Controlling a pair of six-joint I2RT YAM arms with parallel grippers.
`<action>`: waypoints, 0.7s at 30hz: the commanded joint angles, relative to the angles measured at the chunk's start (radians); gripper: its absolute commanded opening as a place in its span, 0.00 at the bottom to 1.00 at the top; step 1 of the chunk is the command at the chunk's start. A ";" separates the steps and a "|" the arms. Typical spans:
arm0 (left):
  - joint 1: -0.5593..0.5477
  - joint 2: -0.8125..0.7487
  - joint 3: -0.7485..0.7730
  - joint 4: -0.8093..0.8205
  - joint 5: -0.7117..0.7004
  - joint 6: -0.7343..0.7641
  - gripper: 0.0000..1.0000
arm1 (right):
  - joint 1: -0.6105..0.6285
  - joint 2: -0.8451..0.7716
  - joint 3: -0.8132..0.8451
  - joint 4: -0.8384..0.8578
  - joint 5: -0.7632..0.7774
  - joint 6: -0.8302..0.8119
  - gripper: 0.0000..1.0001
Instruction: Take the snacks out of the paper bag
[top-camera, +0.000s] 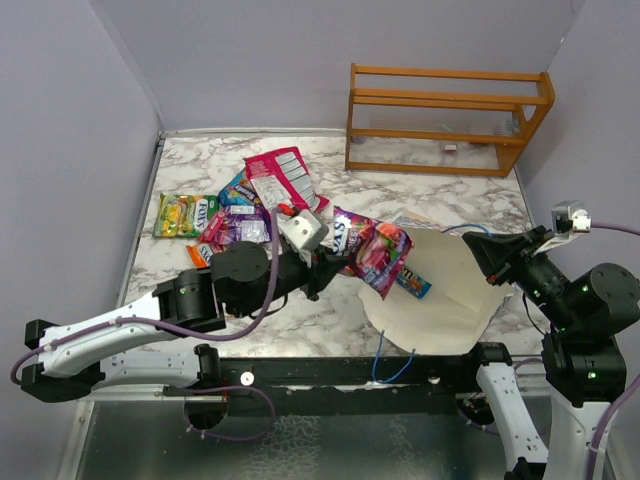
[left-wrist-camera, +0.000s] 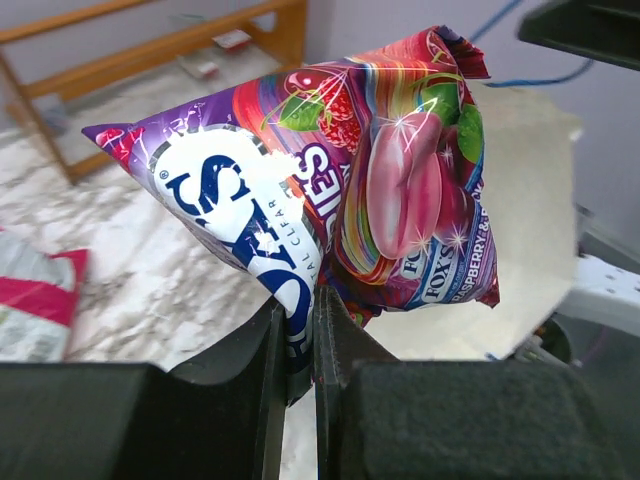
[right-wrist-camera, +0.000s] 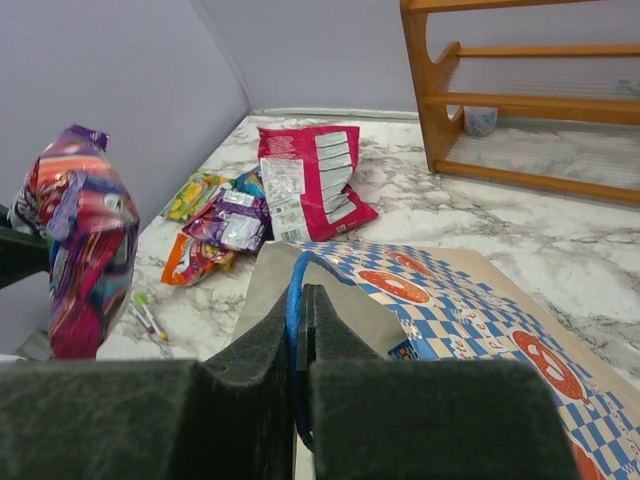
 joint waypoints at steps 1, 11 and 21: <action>-0.004 -0.047 -0.038 0.037 -0.330 0.103 0.00 | 0.003 -0.009 0.002 0.019 0.022 -0.007 0.02; 0.047 -0.115 -0.328 0.265 -0.799 0.341 0.00 | 0.003 -0.009 0.021 -0.004 0.029 -0.016 0.02; 0.301 -0.192 -0.496 0.167 -0.685 0.073 0.00 | 0.003 -0.007 0.033 -0.013 0.020 -0.017 0.02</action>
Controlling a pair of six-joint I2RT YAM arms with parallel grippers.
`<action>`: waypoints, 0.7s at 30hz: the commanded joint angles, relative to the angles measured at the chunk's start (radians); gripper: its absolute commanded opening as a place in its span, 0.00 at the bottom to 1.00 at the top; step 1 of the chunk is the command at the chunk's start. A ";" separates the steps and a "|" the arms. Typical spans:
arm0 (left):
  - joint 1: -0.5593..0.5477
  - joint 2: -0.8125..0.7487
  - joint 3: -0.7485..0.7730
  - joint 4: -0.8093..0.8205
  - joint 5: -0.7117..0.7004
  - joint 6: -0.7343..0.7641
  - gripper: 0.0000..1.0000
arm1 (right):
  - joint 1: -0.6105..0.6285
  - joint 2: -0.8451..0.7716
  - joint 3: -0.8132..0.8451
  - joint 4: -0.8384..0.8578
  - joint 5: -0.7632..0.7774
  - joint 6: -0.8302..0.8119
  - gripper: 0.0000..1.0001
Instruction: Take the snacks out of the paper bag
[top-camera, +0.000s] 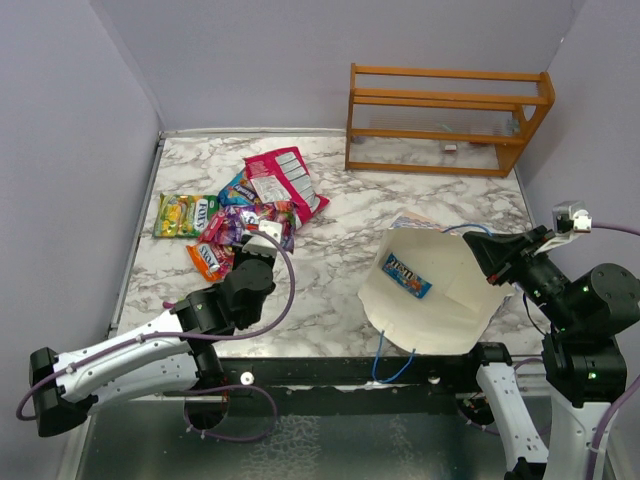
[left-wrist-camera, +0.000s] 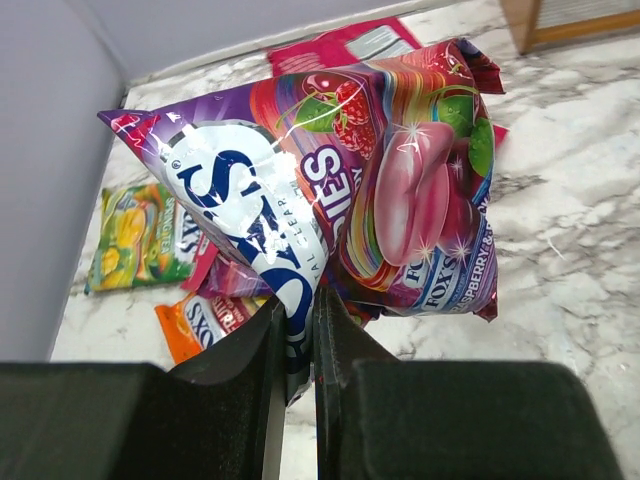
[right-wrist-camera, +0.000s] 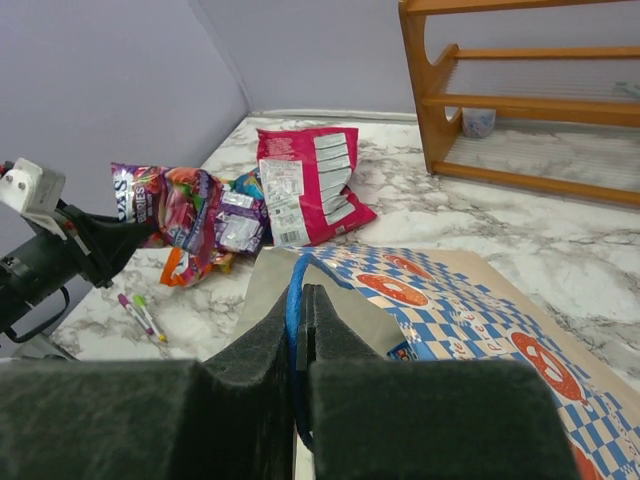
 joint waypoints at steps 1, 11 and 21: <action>0.116 -0.039 -0.011 0.032 0.014 -0.091 0.00 | 0.003 -0.006 0.033 -0.014 0.014 -0.018 0.02; 0.604 0.123 0.098 0.041 0.286 -0.151 0.00 | 0.003 -0.002 0.033 -0.003 -0.004 -0.008 0.02; 0.946 0.445 0.337 -0.037 0.413 -0.455 0.00 | 0.003 0.013 0.033 0.017 -0.023 0.001 0.02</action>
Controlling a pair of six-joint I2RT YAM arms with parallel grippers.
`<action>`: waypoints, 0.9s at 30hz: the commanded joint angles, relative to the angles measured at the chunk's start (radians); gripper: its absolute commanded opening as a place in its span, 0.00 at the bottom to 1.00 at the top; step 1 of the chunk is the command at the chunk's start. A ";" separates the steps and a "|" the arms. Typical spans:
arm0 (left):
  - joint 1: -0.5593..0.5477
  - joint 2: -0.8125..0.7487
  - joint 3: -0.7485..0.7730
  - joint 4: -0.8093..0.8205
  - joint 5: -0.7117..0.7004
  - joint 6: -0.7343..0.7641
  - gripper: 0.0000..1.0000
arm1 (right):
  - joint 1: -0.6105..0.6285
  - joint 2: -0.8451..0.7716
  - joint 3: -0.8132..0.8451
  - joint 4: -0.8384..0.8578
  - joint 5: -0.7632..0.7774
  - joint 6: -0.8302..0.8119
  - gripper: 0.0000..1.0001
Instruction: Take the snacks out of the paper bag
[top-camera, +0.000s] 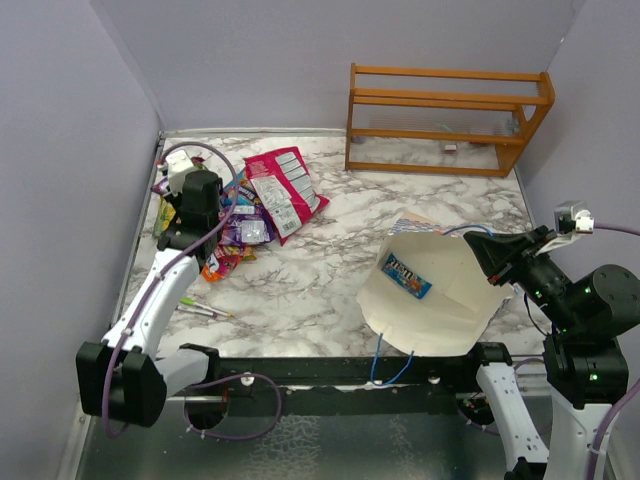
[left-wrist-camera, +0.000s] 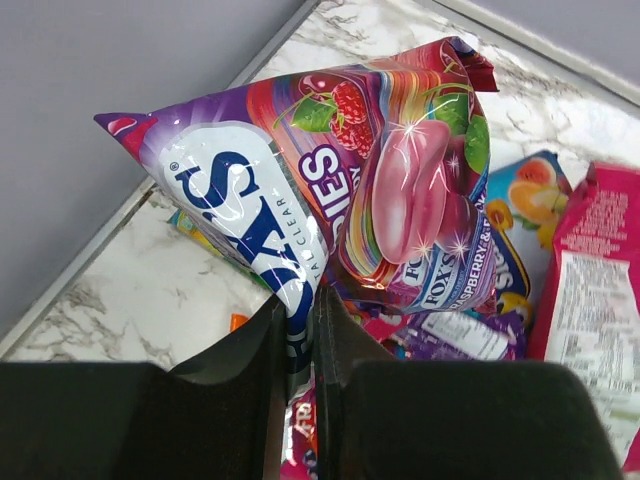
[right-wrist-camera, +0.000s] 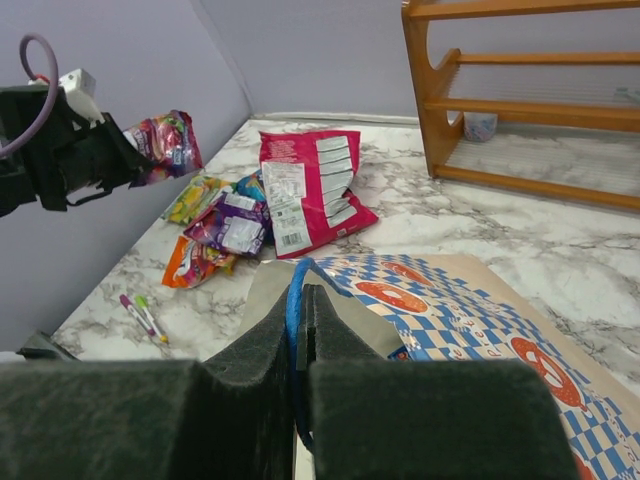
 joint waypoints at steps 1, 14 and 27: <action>0.081 0.104 0.097 0.005 0.083 -0.148 0.00 | 0.003 0.013 0.024 0.017 -0.021 0.001 0.02; 0.202 0.330 0.072 0.041 0.137 -0.248 0.00 | 0.003 0.013 0.051 -0.014 0.006 -0.018 0.02; 0.269 0.324 0.033 0.107 0.366 -0.288 0.46 | 0.003 0.032 0.024 0.027 -0.016 0.005 0.02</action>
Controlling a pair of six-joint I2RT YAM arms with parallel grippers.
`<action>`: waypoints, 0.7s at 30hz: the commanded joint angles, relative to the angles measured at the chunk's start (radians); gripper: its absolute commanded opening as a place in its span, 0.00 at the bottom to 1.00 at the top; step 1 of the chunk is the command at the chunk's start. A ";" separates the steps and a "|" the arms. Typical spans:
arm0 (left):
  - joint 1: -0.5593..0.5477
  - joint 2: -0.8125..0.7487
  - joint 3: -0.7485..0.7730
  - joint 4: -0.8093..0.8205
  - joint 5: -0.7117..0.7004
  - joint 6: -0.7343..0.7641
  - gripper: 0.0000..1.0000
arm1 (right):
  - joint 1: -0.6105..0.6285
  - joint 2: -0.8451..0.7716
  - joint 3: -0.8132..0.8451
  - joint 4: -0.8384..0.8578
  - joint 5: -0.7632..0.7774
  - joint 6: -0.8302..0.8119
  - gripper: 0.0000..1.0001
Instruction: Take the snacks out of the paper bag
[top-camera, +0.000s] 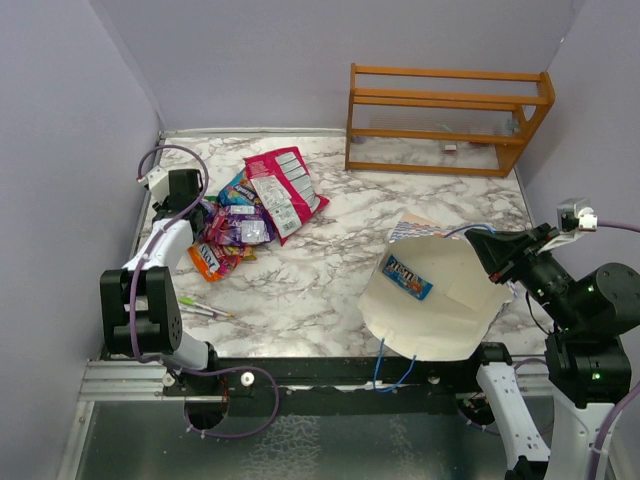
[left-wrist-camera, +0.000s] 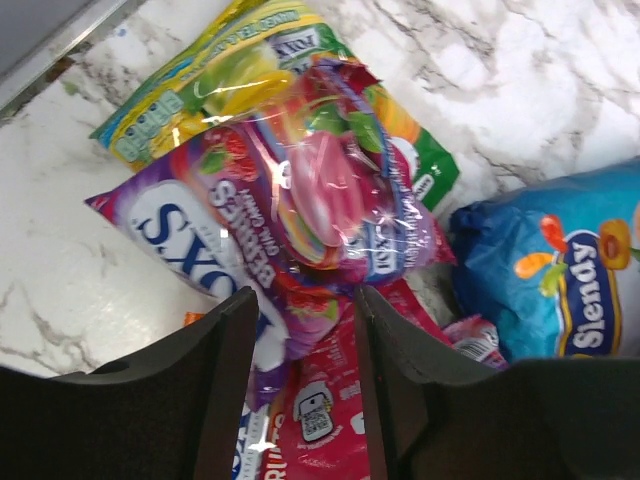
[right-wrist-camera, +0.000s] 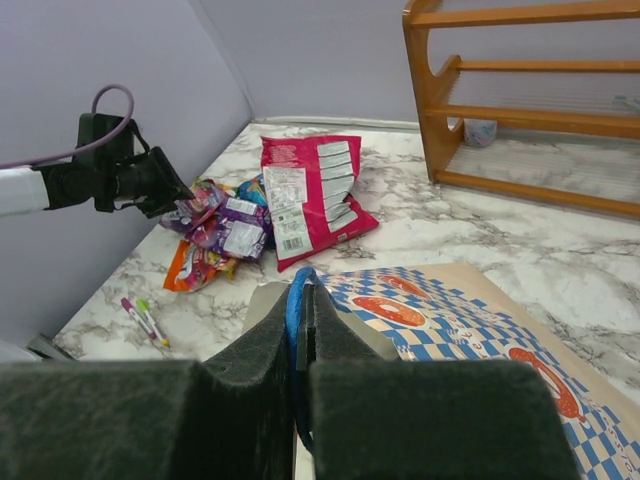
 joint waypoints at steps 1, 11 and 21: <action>0.000 -0.064 -0.014 0.075 0.132 -0.010 0.49 | 0.003 0.017 0.004 0.022 -0.011 0.000 0.02; -0.136 -0.368 -0.080 0.172 0.338 0.081 0.63 | 0.003 0.022 0.007 0.019 -0.012 -0.009 0.02; -0.459 -0.516 -0.010 0.292 0.723 0.208 0.69 | 0.003 0.003 -0.025 0.048 -0.040 0.012 0.02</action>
